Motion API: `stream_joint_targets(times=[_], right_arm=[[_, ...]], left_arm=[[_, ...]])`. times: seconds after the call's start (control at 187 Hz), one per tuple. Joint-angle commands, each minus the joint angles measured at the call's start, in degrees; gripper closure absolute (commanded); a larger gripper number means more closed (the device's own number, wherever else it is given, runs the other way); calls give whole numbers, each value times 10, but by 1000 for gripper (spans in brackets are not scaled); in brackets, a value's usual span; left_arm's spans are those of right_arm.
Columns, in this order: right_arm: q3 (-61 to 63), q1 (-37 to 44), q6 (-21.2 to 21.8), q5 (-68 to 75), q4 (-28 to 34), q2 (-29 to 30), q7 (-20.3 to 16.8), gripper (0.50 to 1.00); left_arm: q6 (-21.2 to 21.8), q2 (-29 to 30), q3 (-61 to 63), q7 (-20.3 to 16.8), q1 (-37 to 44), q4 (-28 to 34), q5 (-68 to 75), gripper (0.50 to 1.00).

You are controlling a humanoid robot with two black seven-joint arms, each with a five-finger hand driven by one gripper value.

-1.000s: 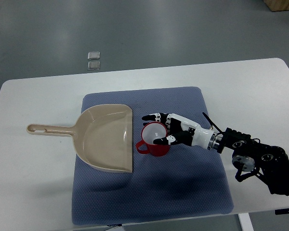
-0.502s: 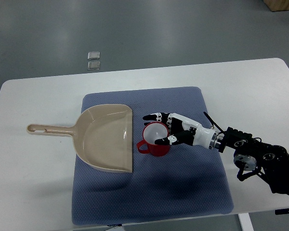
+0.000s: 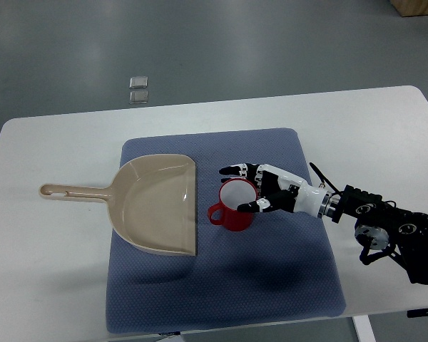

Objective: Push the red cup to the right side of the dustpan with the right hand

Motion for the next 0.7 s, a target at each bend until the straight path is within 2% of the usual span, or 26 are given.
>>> stream_joint_targets(times=[0.0,0.695], right_arm=[[0,1,0,0,0,-3,0,568],[-7,-4,0,-2,1,-4,0,568]], left_arm=[[0,0,0,0,0,0,0,500],[0,0,0,0,0,0,0,500]])
